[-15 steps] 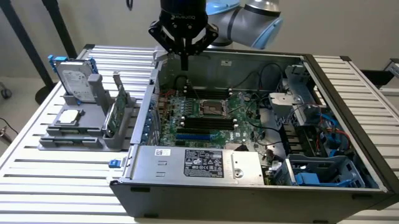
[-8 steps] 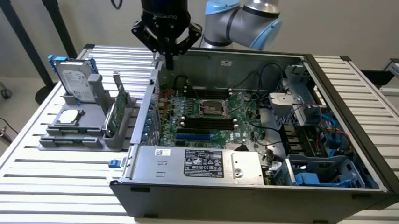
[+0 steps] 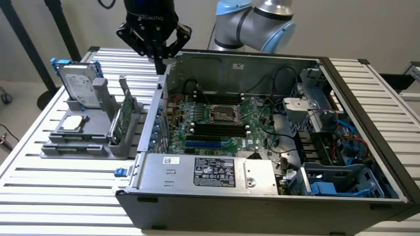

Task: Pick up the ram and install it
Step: 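Reach for the ram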

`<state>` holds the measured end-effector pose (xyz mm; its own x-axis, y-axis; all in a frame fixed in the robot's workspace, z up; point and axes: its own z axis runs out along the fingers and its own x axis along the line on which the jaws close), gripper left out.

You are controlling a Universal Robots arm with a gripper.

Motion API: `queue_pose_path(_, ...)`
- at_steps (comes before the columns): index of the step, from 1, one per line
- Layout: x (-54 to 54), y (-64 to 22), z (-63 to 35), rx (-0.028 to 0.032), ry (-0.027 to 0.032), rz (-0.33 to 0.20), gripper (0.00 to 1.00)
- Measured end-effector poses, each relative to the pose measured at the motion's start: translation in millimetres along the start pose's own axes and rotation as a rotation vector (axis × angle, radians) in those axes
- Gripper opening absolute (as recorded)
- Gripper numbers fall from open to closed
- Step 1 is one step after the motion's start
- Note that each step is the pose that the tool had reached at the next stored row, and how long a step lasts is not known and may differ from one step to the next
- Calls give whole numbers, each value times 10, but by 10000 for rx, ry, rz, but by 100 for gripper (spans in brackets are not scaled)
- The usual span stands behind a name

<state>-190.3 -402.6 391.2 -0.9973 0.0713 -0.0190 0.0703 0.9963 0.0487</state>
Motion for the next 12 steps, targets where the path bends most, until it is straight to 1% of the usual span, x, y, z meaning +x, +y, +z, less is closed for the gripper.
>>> queue_pose_path(12, 544, -81, 28, 1, 11, -1, 11)
